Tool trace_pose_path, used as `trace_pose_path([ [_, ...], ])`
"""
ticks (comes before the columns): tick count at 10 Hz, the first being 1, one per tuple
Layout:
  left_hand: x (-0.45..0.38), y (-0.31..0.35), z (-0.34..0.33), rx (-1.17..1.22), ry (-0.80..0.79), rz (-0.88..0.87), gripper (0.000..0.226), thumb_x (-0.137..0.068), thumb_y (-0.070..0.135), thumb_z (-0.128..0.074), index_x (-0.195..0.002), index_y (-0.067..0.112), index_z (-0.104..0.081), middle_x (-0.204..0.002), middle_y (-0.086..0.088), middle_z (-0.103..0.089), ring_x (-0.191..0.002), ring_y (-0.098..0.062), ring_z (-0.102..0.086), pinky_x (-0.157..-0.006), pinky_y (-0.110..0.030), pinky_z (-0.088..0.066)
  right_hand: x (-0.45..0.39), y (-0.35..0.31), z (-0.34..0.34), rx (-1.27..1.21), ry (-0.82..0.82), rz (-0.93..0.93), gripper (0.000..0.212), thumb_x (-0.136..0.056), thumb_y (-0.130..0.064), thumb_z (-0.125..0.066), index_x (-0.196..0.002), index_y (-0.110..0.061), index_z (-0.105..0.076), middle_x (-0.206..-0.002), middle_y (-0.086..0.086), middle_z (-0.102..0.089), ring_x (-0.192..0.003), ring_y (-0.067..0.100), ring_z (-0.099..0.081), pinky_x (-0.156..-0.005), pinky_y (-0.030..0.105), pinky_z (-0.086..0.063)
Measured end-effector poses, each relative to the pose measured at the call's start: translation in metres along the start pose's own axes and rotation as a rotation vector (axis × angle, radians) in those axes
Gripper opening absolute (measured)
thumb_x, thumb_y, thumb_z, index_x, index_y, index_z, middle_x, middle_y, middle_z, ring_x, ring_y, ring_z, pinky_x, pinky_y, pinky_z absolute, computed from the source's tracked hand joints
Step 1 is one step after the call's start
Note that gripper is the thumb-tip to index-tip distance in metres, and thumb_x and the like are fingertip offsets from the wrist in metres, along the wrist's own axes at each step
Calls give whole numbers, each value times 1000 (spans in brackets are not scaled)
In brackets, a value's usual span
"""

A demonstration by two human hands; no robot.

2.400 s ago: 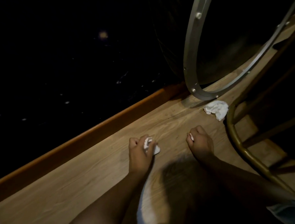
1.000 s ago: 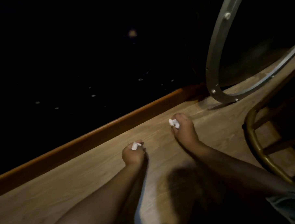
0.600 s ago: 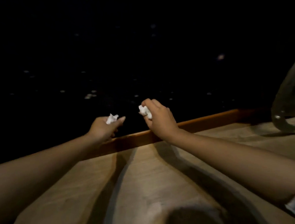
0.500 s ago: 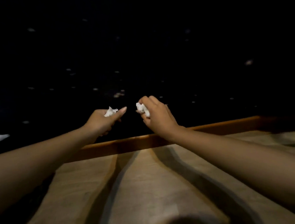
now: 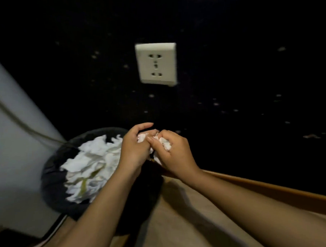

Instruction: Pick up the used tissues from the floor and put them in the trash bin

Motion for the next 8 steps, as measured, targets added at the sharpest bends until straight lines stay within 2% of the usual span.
trace_pose_path([
  [1, -7, -8, 63, -14, 227, -25, 8, -86, 35, -71, -88, 27, -71, -88, -4, -75, -84, -24, -72, -73, -44, -59, -12, -17, -57, -93, -29, -6, 24, -89, -38, -66, -87, -16, -57, -77, -5, -61, -70, 6, -58, -61, 20, -42],
  [2, -6, -8, 119, -131, 416, -101, 14, -90, 37, -62, -88, 24, -67, -87, 4, -70, -84, -12, -65, -80, -36, -52, -25, -32, -99, -51, -52, 61, 24, -91, -36, -64, -92, -17, -48, -86, -6, -51, -76, 7, -51, -66, 19, -40],
  [3, -10, -16, 155, -331, 399, -120, 27, -77, 30, -46, -101, 27, -56, -112, 1, -59, -109, -18, -55, -100, -43, -44, -37, -31, -129, 78, -164, 84, 25, -93, -31, -59, -108, -14, -49, -109, -2, -43, -96, 10, -48, -80, 26, -44],
  [4, -16, -36, 164, -679, 246, -20, 51, -71, 14, -41, -121, 23, -48, -127, -4, -47, -128, -26, -36, -107, -38, -30, -43, -9, -153, 403, -535, 57, 51, -94, -43, -51, -136, -18, -37, -147, 9, -27, -135, 28, -28, -111, 43, -27],
  [5, -20, -52, 159, -894, 156, -27, 44, -81, 15, -48, -123, 8, -60, -126, -12, -58, -123, -30, -49, -103, -29, -33, -40, 14, -163, 653, -974, 67, 66, -100, -45, -33, -155, -18, -7, -163, 13, 8, -149, 34, 12, -119, 53, 4],
  [6, -18, -52, 150, -863, 98, 31, 45, -88, 16, -57, -133, 10, -55, -137, -8, -54, -129, -25, -49, -112, -25, -30, -45, 14, -165, 636, -1167, 146, 75, -96, -18, -43, -155, -16, 2, -162, 17, 13, -147, 32, 21, -119, 52, 11],
  [7, -9, -29, 145, -837, 135, 115, 56, -87, 9, -54, -141, 8, -44, -143, -12, -47, -137, -27, -40, -114, -25, -22, -66, -4, -154, 455, -1009, 255, 76, -90, -2, -50, -155, -19, -15, -163, 11, -8, -150, 27, 8, -121, 42, 5],
  [8, -5, -2, 152, -773, 226, 256, 66, -80, 4, -59, -143, 9, -41, -148, -15, -41, -141, -32, -34, -117, -41, -27, -87, -30, -123, 256, -934, 173, 61, -92, 1, -50, -148, -20, -37, -159, 5, -26, -150, 21, -9, -117, 24, -4],
])
Point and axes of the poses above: each hand's wrist, its own x-axis away from the middle knuckle, its own z-axis out of the back of the hand, y = z × x, the point moved 3 cm from there along -x, towards the middle knuckle
